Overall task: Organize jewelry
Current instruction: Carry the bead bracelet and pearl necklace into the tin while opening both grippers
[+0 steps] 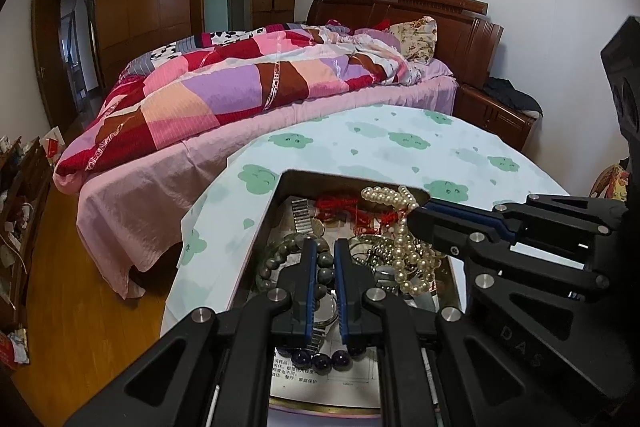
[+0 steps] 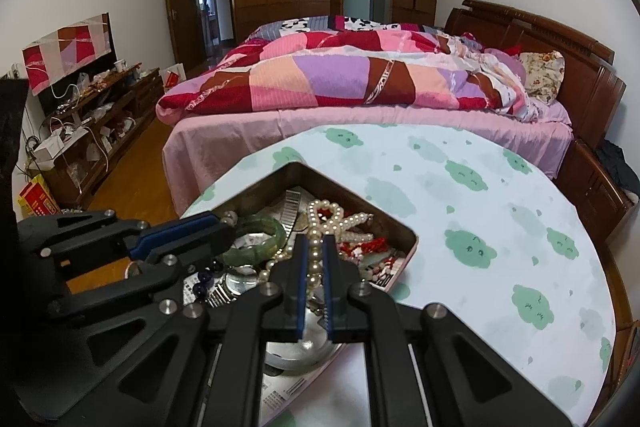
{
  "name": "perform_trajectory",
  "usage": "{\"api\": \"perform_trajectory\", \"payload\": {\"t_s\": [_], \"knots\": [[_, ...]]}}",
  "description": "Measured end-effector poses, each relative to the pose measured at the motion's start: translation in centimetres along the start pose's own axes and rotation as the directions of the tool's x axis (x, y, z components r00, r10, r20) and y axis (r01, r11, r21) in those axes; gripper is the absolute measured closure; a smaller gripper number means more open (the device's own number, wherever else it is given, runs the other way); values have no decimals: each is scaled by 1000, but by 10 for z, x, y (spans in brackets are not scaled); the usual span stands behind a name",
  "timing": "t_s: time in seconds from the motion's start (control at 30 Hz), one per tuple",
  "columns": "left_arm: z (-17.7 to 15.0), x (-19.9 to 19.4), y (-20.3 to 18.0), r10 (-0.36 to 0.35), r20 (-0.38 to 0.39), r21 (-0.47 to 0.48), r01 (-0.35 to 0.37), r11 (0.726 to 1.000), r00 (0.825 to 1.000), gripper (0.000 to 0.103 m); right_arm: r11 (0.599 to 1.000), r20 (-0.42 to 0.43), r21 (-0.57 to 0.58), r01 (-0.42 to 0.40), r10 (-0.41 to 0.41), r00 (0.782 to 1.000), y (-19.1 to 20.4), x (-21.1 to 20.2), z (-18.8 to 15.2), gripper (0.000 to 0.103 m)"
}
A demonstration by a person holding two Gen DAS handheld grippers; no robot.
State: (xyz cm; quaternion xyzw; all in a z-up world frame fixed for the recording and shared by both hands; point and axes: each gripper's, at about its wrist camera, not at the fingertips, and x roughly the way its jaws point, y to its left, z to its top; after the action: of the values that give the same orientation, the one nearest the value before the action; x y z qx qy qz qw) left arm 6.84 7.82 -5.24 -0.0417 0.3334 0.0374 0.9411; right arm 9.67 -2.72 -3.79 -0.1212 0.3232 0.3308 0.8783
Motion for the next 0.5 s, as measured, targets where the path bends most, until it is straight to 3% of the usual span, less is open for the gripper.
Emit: {"api": "perform_trajectory", "payload": {"t_s": [0.5], "knots": [[-13,15,5,3,-55,-30,-5,1000,999,95,1000,-58,-15,-22,21,998,4,14,-11,95]]}}
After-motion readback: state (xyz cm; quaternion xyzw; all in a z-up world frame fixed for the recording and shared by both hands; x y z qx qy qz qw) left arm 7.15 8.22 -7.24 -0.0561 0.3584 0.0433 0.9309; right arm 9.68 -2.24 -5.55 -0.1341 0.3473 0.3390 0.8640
